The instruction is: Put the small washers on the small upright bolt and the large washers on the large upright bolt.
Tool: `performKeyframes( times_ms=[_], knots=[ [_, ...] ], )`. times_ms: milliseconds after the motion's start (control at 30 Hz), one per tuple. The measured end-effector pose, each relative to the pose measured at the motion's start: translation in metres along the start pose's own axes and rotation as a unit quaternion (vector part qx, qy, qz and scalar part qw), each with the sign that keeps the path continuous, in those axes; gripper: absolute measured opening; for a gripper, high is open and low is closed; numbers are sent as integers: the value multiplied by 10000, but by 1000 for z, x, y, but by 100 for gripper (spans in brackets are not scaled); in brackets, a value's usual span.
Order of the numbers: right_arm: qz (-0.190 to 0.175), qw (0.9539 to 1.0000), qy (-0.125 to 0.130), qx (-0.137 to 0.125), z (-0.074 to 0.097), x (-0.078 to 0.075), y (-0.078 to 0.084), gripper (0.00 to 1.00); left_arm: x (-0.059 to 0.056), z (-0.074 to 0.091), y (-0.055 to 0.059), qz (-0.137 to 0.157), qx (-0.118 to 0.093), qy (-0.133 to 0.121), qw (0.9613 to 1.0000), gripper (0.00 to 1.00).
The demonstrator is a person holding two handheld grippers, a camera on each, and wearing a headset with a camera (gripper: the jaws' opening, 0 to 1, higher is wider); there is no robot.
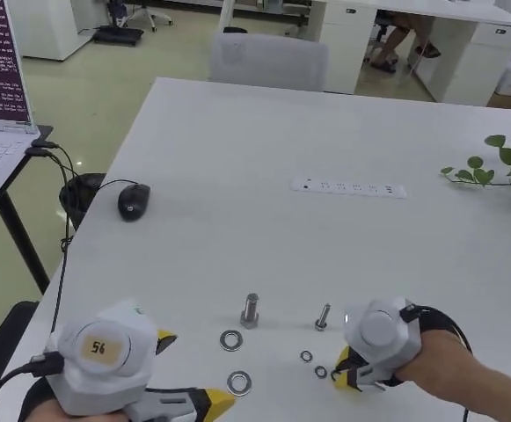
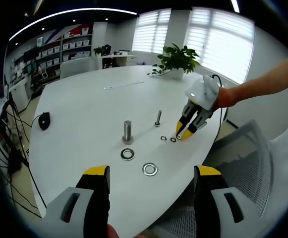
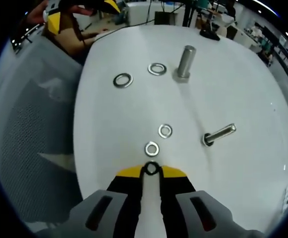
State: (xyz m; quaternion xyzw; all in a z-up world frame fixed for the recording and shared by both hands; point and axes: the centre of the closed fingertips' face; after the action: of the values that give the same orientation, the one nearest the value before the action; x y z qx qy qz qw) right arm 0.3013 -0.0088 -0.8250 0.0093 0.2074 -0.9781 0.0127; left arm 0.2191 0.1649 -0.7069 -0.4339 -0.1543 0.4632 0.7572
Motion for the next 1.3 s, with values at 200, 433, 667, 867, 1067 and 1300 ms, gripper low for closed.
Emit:
performKeyframes(
  times_ms=[200,433,667,867,1067,1300],
  knots=[
    [-322,9994,75,-78,1,-2,1,13,0,1,0,-10,-9,-22,10000,68],
    [-654,9968,322,-318,17,-19,-4,13,5,7,3,53,-15,-117,9999,68],
    [-853,9927,623,-581,41,-50,-18,13,6,7,3,56,-5,-149,9999,69],
    [-815,9902,817,-781,56,-74,-41,13,2,3,-1,43,-19,-127,9999,69],
    [-645,9920,770,-771,55,-82,-54,13,0,3,1,44,-3,-119,9999,69],
    [-535,9942,695,-626,48,-82,-54,13,1,5,3,82,4,-145,9999,69]
  ],
)
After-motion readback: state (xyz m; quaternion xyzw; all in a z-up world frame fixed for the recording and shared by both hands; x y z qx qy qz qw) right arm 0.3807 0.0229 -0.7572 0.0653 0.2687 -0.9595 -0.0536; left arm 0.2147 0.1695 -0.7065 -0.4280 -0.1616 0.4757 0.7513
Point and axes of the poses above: the centre of the closed fingertips' face, and the gripper's own axes: z roughly backward along the fingers, x roughly to its left, y roughly out of its underside, and after that the axes turned 2 degrees about -x, right-handed
